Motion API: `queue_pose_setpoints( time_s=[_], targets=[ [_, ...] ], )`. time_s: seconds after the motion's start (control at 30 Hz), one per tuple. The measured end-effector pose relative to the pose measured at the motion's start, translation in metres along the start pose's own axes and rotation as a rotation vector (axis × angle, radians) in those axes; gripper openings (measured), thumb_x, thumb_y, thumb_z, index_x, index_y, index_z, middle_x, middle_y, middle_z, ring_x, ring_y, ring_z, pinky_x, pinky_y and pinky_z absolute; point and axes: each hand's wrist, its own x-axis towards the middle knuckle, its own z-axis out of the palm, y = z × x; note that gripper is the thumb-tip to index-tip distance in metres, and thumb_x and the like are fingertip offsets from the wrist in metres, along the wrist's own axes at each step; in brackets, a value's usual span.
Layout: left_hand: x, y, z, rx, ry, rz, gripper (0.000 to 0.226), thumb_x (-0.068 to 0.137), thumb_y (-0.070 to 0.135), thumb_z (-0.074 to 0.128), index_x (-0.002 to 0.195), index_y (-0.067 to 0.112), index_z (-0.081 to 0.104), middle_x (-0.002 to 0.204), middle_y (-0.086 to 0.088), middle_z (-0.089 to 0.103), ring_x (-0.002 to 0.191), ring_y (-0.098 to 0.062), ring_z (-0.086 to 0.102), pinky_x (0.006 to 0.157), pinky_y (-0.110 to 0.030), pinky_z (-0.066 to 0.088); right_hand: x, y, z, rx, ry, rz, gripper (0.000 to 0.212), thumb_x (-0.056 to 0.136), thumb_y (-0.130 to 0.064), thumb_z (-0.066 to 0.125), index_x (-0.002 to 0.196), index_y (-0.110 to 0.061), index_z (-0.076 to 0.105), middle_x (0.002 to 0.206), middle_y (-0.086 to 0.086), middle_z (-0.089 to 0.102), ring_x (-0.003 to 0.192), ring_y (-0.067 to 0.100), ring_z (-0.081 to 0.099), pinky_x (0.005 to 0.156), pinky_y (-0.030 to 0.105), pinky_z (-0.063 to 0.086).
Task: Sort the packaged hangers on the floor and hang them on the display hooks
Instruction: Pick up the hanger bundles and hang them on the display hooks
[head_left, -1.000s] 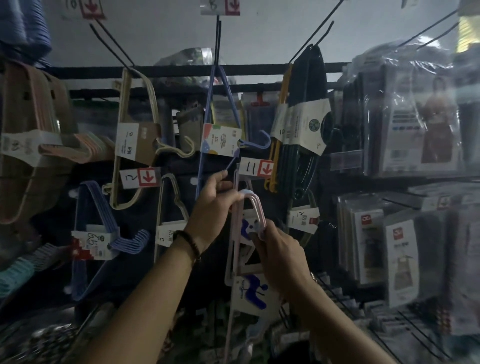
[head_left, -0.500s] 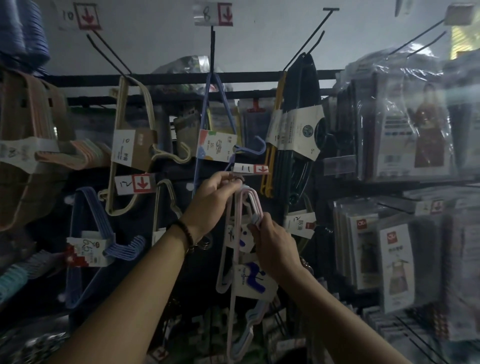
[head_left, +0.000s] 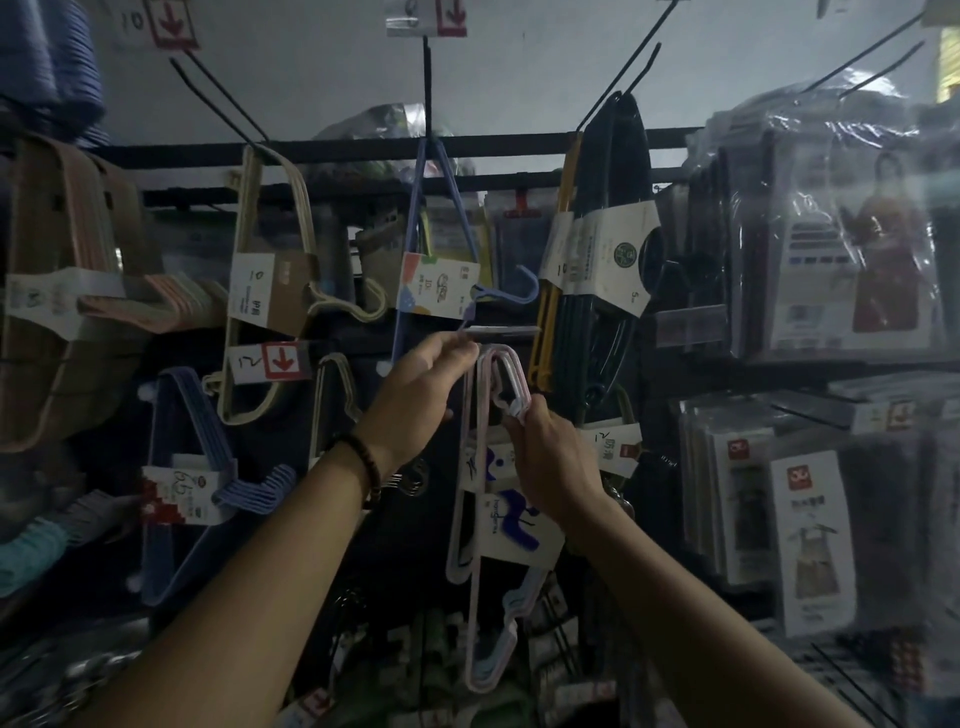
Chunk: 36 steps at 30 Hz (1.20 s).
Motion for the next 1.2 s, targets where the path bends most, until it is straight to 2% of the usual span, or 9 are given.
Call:
queue_pose_setpoints(
  time_s=[0.13,0.37,0.53,0.67,0.77,0.87,1.0,1.1,1.2],
  targets=[
    [0.0,-0.004,0.0,0.029,0.016,0.004,0.034,0.106,0.047,0.045,0.134,0.032,0.058,0.124,0.015,0.062,0.117,-0.005,0.056,0.089,-0.038,0.054,0.015,0.004,0.011,-0.015,-0.018,0.022,0.02,0.109,-0.041,0.043,0.104,-0.022,0.045,0.081,-0.005,0.06,0.058,0.006,0.052,0.048,0.026,0.032],
    [-0.002,-0.012,0.002,0.033,0.032,-0.041,0.034,0.106,0.047,0.043,0.134,0.032,0.056,0.119,0.024,0.057,0.11,0.005,0.053,0.082,-0.031,0.052,0.05,0.011,0.049,0.006,-0.14,0.11,0.011,0.106,-0.024,0.053,0.112,-0.016,0.057,0.09,0.003,0.069,0.068,0.014,0.069,0.065,0.037,0.064],
    [-0.007,-0.032,0.002,0.059,0.02,-0.086,0.033,0.106,0.047,0.044,0.131,0.032,0.06,0.116,0.023,0.062,0.107,0.007,0.058,0.084,-0.027,0.05,0.068,0.016,0.076,-0.19,-0.22,0.104,0.048,0.107,-0.024,0.055,0.142,0.006,0.043,0.132,0.023,0.059,0.112,0.026,0.066,0.097,0.033,0.057],
    [-0.043,-0.063,-0.011,0.108,0.038,-0.114,0.024,0.101,0.045,0.057,0.121,0.036,0.066,0.115,0.017,0.067,0.103,0.009,0.062,0.084,-0.02,0.05,0.064,0.007,0.088,-0.171,-0.277,0.178,0.043,0.106,-0.026,0.053,0.14,-0.001,0.045,0.124,0.019,0.064,0.098,0.025,0.068,0.085,0.035,0.059],
    [-0.101,-0.102,-0.03,0.221,0.123,-0.182,0.014,0.097,0.035,0.068,0.111,0.036,0.071,0.109,0.017,0.07,0.1,0.003,0.064,0.082,-0.011,0.05,0.012,-0.009,0.096,-0.004,-0.009,0.236,0.052,0.095,-0.029,0.062,0.137,-0.007,0.043,0.134,0.022,0.051,0.114,0.042,0.06,0.089,0.055,0.057],
    [-0.182,-0.15,-0.057,0.349,0.188,-0.341,0.006,0.098,0.036,0.067,0.102,0.039,0.069,0.102,0.019,0.068,0.091,0.002,0.065,0.074,-0.014,0.052,-0.065,-0.041,0.103,0.282,0.115,0.134,0.05,0.094,-0.022,0.067,0.136,-0.01,0.043,0.143,0.017,0.042,0.125,0.037,0.049,0.101,0.048,0.05],
    [-0.316,-0.206,-0.094,0.501,0.145,-0.675,0.003,0.1,0.04,0.06,0.101,0.038,0.063,0.096,0.015,0.067,0.082,-0.003,0.066,0.065,-0.02,0.053,-0.167,-0.096,0.125,0.451,-0.227,-0.014,0.018,0.096,-0.012,0.066,0.114,-0.012,0.062,0.114,0.007,0.061,0.085,0.016,0.057,0.075,0.019,0.038],
    [-0.428,-0.234,-0.113,0.637,0.186,-0.948,0.016,0.102,0.041,0.057,0.11,0.029,0.065,0.103,0.008,0.067,0.087,-0.014,0.067,0.073,-0.033,0.058,-0.249,-0.137,0.155,0.393,-0.704,-0.276,0.005,0.1,-0.018,0.065,0.104,-0.017,0.066,0.087,-0.005,0.066,0.074,0.016,0.063,0.064,0.022,0.04],
    [-0.546,-0.258,-0.116,0.632,0.248,-1.273,0.024,0.105,0.039,0.047,0.099,0.024,0.064,0.108,-0.005,0.069,0.097,-0.029,0.065,0.084,-0.04,0.054,-0.334,-0.158,0.2,0.239,-1.258,-0.404,0.015,0.101,-0.024,0.064,0.099,-0.009,0.068,0.085,0.008,0.071,0.08,0.028,0.069,0.069,0.033,0.046]
  ],
)
